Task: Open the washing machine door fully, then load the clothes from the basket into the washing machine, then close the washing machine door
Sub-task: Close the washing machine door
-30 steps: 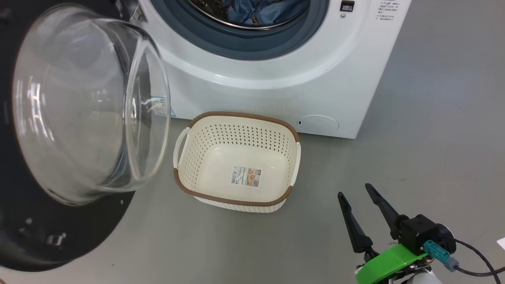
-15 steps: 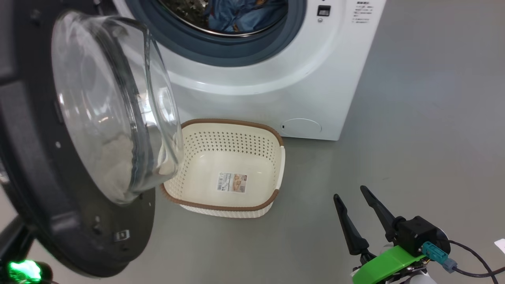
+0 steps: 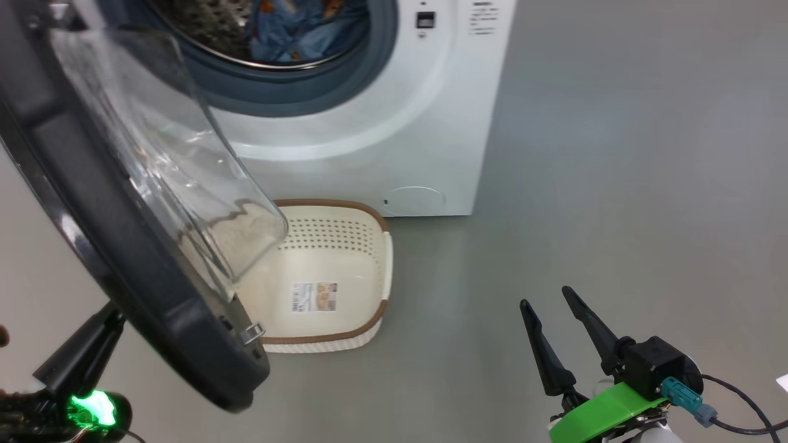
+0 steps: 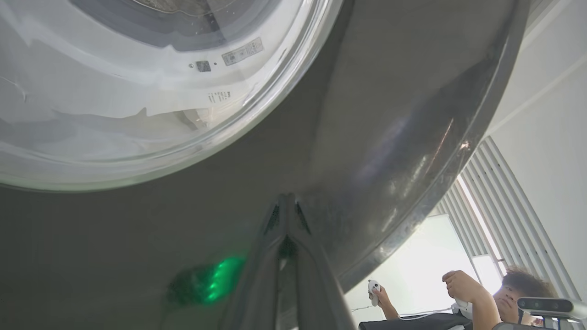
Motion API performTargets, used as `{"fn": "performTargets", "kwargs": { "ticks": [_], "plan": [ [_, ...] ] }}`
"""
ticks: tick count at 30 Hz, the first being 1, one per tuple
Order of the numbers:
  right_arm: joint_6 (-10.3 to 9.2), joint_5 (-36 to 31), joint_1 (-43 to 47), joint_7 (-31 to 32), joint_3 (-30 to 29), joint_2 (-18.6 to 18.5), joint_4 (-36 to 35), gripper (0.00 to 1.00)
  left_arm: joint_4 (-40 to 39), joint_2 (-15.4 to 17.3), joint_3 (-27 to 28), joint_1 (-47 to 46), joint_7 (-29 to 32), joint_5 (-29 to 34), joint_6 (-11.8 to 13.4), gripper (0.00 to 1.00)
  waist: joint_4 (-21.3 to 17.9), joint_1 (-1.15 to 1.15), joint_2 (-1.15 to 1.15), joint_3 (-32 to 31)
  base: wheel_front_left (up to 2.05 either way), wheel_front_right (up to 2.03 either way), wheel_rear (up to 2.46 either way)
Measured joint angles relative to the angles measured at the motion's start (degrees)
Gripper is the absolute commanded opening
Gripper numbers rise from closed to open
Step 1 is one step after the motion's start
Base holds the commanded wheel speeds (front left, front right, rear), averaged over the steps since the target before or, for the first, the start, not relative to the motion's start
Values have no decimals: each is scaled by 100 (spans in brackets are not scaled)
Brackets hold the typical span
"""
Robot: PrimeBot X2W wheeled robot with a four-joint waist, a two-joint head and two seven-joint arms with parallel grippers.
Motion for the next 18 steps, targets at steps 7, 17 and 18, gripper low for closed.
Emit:
{"fn": "performTargets", "kwargs": {
  "ticks": [7,17,18],
  "plan": [
    [0,42,25,0,-9,1,-113,100,-119,-105,-209,-17,-233,-75,4,0,-399,0,0,85,0,0,0],
    [0,79,113,1,-5,4,-315,100,-129,-111,-318,-180,-805,37,-98,0,-1110,0,0,239,0,0,0],
    [0,88,115,0,-5,5,-335,100,-129,-113,-324,-199,-850,37,-101,0,-1175,0,0,251,0,0,0]
  ]
}}
